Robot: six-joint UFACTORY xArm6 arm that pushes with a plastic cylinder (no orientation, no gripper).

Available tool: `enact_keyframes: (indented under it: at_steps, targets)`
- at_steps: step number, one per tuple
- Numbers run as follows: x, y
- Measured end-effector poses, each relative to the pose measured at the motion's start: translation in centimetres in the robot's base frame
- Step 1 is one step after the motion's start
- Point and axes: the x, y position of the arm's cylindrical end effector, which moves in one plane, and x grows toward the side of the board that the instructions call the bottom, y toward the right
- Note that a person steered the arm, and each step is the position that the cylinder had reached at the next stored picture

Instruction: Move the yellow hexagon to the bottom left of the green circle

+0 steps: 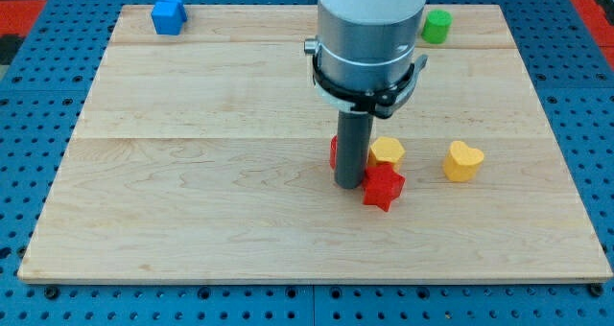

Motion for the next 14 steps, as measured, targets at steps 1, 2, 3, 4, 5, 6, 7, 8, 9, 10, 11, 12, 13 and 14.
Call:
enact_keyframes:
  at_steps: [1,2,3,4,5,6,7,8,9,10,11,12,13,14]
  targets:
    - [-1.0,2.8]
    - [-3.7,6.7]
    - [-4.1,7.8]
    - [-4.1,12.4]
    - [-4.2,16.4]
    - [-11.6,12.3]
    - [-10.7,11.6]
    - [-9.6,13.0]
    - [-7.6,8.5]
    - [-6.9,3.9]
    - [-11.0,4.0]
    - [-12.8,10.6]
    - [-10.7,4.0]
    - [-9.6,8.5]
